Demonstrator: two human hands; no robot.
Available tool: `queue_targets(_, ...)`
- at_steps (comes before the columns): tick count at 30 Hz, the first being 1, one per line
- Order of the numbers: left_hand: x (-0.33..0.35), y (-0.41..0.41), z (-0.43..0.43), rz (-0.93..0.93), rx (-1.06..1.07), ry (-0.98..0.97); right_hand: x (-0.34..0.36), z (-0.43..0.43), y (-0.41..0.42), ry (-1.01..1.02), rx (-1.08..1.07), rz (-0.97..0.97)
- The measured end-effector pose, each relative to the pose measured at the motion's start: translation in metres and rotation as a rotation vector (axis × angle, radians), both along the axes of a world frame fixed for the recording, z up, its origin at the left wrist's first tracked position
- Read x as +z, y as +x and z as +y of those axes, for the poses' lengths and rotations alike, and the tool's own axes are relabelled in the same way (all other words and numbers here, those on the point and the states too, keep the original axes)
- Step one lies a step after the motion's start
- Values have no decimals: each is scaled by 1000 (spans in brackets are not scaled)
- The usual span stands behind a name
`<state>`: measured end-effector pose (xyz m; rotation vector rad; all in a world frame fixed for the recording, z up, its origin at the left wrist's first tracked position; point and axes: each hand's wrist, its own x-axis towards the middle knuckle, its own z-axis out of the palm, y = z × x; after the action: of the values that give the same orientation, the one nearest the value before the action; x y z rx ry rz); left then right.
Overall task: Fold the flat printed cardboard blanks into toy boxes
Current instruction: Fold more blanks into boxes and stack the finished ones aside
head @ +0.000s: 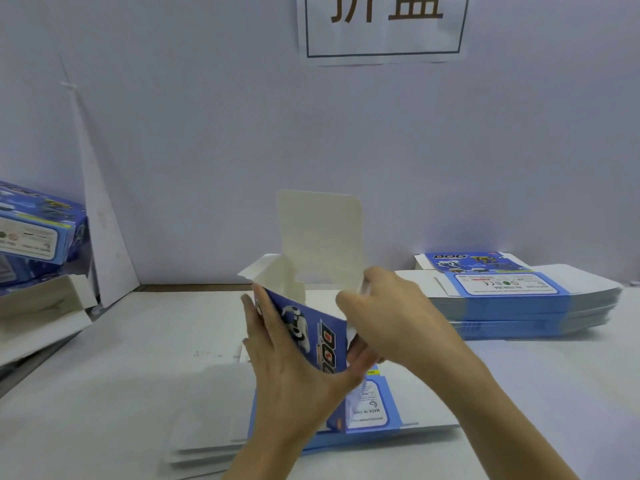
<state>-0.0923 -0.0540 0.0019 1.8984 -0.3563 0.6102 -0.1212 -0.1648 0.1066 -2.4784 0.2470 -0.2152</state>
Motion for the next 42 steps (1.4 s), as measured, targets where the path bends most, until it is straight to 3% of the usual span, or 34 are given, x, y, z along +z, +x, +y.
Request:
queue_targets(3, -11, 10, 4, 51, -40, -33, 6, -5, -6, -116, -42, 17)
queue_targets(6, -15, 15, 7, 30, -47, -40, 26, -19, -2, -239, -193, -195)
queue_targets(8, -15, 16, 3, 19, -29, -36, 43, -24, 9, -132, -99, -373)
queue_targets(10, -16, 16, 0, 32, -16, -35, 53, -22, 22, -152, 45, -457)
queue_targets(13, -20, 17, -3, 29, -1, -31, 54, -23, 45, -257, 73, -580)
queue_targets(15, -21, 17, -4, 25, -8, -43, 50, -33, 61, -184, 59, -654)
queue_targets(18, -23, 16, -4, 17, -19, -46, 33, -56, 83, 240, -32, -495)
queue_targets(21, -23, 15, -3, 16, -43, -60, -4, -70, 91, 787, -183, -134)
queue_targets(24, -17, 15, -4, 29, -14, -66, -56, -69, 88, 980, -132, 346)
queue_targets(27, -16, 15, -6, 16, 21, -14, -72, -70, 84, 1007, -6, 473)
queue_targets(31, -19, 14, -4, 36, 12, 28, -30, -70, 86, 850, -75, 101)
queue_targets(35, -18, 12, -4, 25, 13, 53, 19, -66, 79, 630, 95, -330)
queue_targets(39, -18, 12, -5, 19, 37, 70, 27, -57, 71, 536, 197, -462)
queue_targets(42, -21, 13, -5, 40, 22, 79, 7, -64, 83, 737, -19, -367)
